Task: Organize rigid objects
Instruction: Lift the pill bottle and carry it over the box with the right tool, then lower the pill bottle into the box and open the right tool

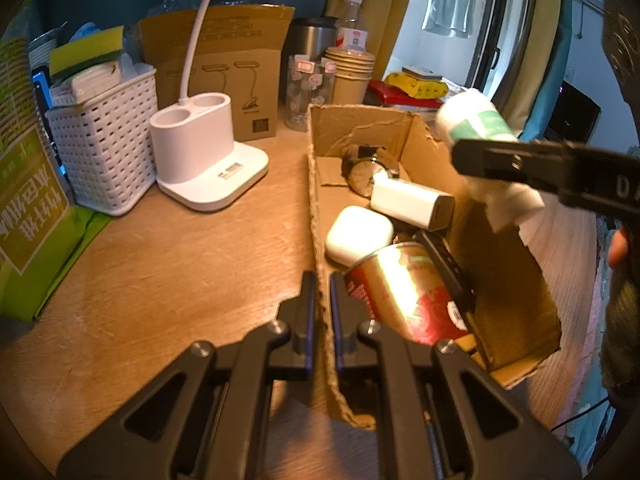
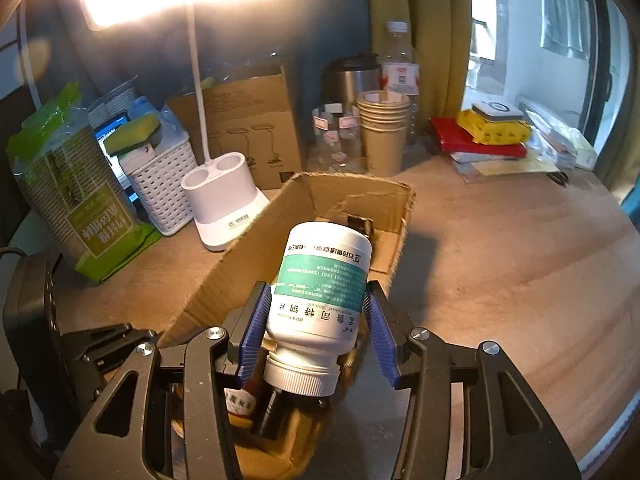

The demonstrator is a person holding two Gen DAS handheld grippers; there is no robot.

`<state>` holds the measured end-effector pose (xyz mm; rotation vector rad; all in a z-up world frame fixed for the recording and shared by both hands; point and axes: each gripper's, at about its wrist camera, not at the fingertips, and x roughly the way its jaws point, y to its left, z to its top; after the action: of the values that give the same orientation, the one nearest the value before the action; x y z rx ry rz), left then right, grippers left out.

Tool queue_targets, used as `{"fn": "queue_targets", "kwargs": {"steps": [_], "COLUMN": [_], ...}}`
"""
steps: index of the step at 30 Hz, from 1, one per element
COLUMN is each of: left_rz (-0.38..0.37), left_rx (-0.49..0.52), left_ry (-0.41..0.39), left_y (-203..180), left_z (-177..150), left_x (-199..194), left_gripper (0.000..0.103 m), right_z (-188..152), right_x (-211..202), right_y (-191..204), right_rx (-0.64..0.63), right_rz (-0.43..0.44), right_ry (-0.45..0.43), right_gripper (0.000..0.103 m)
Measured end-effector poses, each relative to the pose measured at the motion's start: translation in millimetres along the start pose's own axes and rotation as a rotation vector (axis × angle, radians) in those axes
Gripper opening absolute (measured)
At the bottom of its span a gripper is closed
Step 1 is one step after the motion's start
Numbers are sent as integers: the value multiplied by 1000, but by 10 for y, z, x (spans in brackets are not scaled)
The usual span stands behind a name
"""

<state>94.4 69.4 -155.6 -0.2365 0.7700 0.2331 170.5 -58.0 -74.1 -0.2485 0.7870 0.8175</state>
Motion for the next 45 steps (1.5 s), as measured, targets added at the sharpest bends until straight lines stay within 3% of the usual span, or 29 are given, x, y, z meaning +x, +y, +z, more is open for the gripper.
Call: {"fn": "queue_targets", "kwargs": {"steps": [14, 26, 45], "left_rz": [-14, -15, -16], "left_rx": [-6, -7, -6], "left_ry": [0, 0, 0], "left_y": [8, 18, 23], "left_z": [4, 1, -2], "left_x": [12, 15, 20], "left_gripper": [9, 9, 9], "right_z": [279, 301, 254], "right_x": [367, 616, 493], "right_y": [144, 254, 213], "right_rx": [-59, -96, -77], "right_rz": [51, 82, 66], "right_ry": [37, 123, 97], "right_gripper": [50, 50, 50]}}
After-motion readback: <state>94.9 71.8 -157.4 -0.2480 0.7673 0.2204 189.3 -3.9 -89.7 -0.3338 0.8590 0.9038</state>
